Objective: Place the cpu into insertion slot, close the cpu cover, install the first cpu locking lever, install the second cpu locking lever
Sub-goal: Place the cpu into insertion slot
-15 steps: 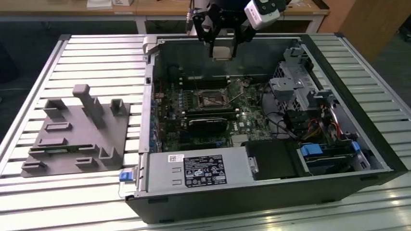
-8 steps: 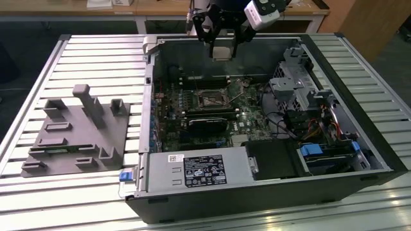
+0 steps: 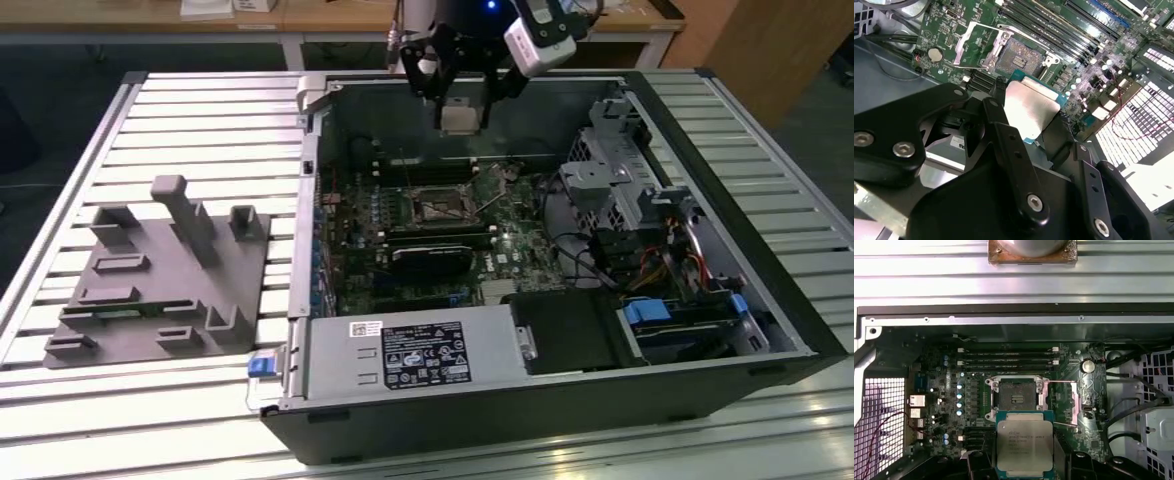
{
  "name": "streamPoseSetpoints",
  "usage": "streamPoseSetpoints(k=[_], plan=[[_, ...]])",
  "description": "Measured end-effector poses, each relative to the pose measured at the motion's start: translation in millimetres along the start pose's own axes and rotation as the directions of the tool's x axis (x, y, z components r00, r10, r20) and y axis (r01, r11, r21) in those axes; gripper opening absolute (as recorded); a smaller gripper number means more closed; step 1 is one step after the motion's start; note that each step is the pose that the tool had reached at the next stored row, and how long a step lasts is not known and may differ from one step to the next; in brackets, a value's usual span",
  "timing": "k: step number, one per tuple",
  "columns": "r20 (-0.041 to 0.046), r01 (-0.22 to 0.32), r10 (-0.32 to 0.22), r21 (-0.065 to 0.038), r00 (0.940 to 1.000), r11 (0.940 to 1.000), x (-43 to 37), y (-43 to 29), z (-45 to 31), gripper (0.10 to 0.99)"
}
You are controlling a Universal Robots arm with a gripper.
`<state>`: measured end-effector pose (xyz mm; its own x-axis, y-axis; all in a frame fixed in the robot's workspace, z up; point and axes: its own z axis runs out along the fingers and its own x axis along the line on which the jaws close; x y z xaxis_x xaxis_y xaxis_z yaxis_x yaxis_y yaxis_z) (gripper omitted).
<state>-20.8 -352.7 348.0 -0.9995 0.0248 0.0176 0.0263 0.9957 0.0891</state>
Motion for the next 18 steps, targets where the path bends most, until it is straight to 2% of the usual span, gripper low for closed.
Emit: streamPoseSetpoints(k=[18], plan=[[0.0022, 0.0, 0.0, 0.0, 1.0, 1.0, 2.9, -2.6, 27.4, 0.541]])
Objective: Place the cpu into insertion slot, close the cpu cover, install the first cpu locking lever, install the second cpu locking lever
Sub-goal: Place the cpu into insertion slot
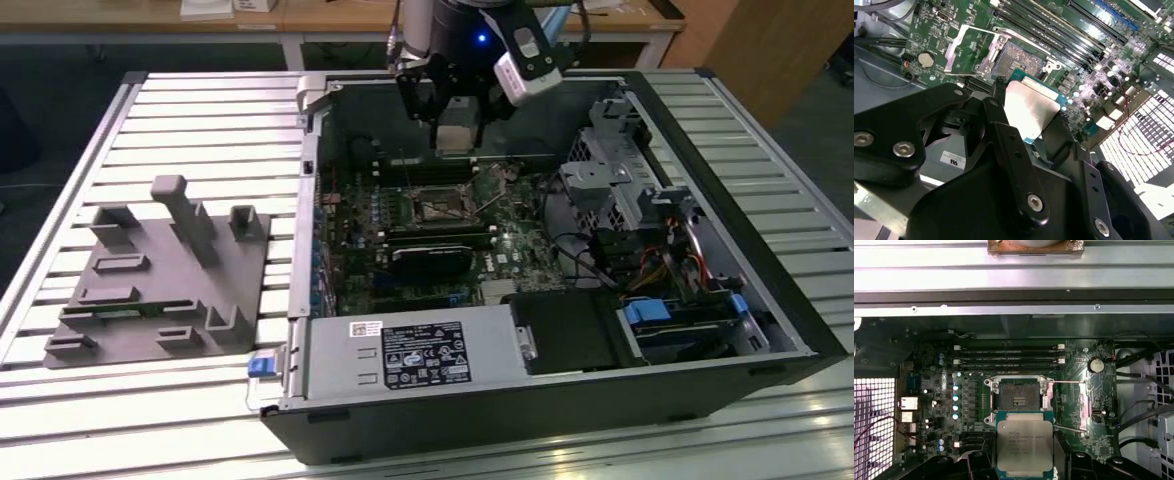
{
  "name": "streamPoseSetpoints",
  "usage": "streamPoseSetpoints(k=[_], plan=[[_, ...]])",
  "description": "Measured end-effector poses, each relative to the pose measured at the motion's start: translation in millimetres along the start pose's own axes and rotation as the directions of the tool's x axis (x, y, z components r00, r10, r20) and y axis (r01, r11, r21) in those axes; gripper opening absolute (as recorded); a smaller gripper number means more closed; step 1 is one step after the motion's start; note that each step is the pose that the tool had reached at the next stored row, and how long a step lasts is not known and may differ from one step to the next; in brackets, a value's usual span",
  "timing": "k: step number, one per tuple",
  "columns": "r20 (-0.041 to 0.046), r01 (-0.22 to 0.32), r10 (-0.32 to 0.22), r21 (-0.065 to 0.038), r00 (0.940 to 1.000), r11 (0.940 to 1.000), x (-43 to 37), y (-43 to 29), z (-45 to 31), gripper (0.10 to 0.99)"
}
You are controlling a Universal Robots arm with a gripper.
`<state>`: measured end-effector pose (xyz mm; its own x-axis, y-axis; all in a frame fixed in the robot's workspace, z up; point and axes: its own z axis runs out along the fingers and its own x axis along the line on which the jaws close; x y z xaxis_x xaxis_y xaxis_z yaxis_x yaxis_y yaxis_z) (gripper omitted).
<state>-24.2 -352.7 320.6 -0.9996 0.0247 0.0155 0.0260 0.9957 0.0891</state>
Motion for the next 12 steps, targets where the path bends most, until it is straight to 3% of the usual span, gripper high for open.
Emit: streamPoseSetpoints(k=[12], plan=[[0.0, 0.0, 0.0, 0.0, 1.0, 1.0, -0.1, -1.3, 14.4, 0.541]])
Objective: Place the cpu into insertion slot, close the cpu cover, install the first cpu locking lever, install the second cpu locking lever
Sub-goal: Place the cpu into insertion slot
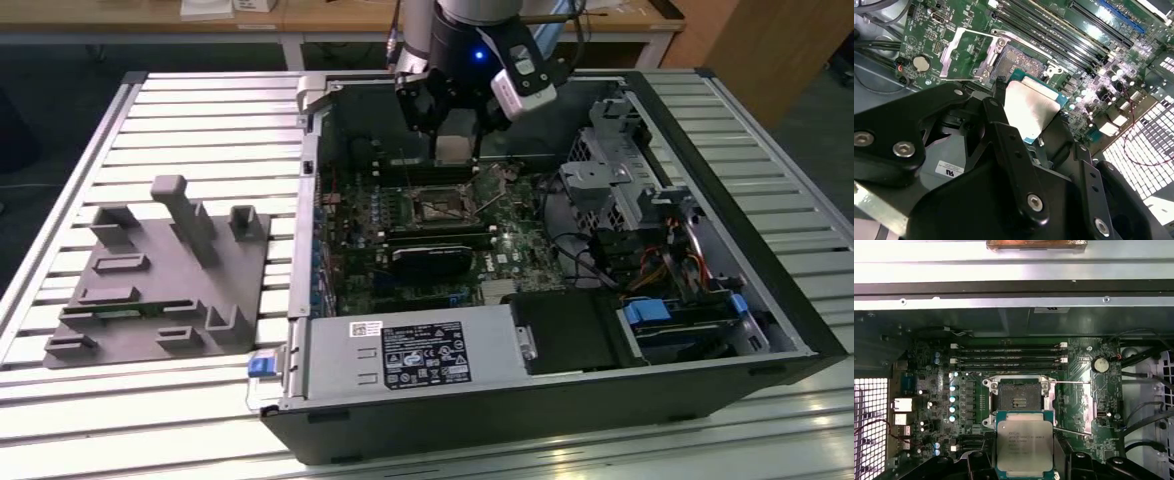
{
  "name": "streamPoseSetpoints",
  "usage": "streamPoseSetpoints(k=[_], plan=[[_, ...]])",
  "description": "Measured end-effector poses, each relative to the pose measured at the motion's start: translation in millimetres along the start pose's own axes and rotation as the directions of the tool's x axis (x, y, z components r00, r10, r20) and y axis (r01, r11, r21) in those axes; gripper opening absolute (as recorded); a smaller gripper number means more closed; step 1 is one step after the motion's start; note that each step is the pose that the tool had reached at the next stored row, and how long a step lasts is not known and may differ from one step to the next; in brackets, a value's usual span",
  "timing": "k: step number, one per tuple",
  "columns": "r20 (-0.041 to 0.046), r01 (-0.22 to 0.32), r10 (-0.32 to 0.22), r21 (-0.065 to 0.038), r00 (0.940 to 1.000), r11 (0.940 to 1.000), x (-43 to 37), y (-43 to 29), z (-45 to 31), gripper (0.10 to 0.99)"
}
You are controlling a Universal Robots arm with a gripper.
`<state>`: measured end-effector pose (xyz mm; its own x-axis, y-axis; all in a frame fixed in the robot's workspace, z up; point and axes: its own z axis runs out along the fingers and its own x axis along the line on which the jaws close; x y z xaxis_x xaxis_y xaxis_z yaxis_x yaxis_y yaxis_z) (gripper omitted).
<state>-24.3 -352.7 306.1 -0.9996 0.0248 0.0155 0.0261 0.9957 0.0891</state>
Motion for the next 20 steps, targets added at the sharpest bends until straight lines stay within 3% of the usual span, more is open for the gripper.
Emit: streamPoseSetpoints(k=[20], plan=[[0.0, 0.0, 0.0, 0.0, 1.0, 1.0, 0.0, -1.0, 10.7, 0.541]])
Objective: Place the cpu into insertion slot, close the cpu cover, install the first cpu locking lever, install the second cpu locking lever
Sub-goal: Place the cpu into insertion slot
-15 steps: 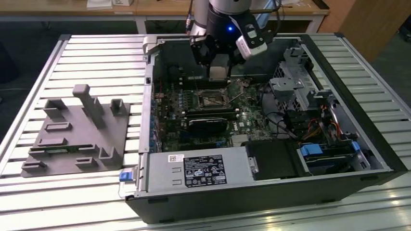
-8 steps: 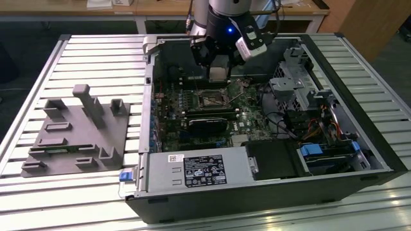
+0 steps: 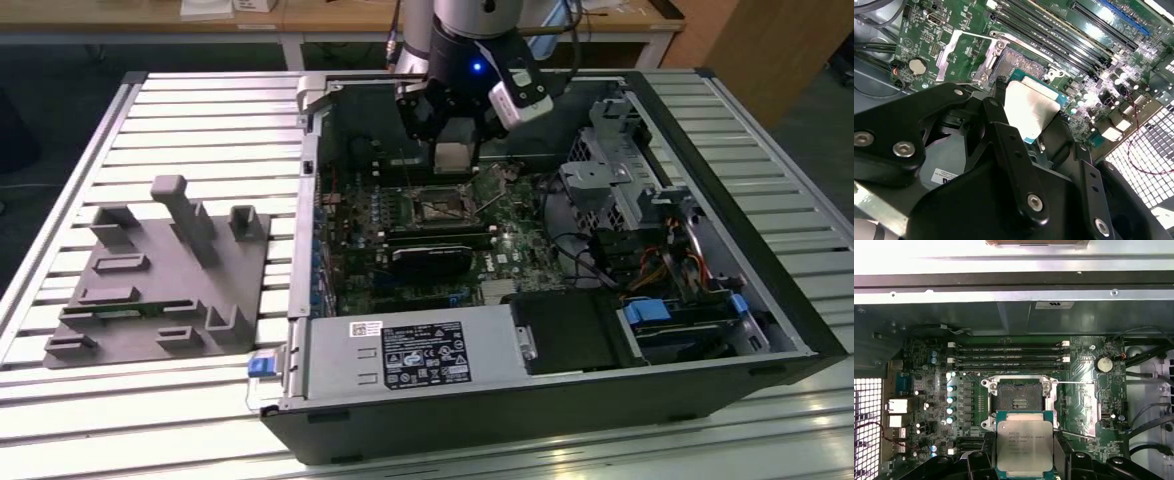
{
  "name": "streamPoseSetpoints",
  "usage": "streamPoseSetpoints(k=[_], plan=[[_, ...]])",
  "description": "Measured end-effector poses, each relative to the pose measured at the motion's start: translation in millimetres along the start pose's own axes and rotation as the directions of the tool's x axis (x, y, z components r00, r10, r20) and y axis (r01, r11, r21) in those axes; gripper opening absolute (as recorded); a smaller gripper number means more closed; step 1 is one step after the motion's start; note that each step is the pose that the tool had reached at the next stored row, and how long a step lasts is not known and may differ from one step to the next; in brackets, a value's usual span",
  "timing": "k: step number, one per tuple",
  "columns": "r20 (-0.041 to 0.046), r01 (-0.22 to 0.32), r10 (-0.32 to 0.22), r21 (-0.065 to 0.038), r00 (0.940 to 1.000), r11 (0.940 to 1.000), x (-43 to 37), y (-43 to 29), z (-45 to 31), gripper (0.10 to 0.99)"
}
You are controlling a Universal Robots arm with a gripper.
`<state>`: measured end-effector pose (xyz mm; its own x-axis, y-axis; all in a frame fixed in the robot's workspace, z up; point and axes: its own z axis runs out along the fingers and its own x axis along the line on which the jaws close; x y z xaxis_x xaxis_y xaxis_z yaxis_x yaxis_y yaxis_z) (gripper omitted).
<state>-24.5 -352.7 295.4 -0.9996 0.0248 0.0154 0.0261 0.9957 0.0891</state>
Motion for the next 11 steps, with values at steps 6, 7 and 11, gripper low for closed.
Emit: streamPoseSetpoints(k=[6, 7, 11], plan=[[0.0, 0.0, 0.0, 0.0, 1.0, 1.0, 0.0, -0.3, 2.8, 0.541], [0.0, 0.0, 0.0, 0.0, 1.0, 1.0, 0.0, -0.3, 3.2, 0.541], [0.0, 0.0, 0.0, 0.0, 1.0, 1.0, 0.0, -0.4, 4.9, 0.541]])
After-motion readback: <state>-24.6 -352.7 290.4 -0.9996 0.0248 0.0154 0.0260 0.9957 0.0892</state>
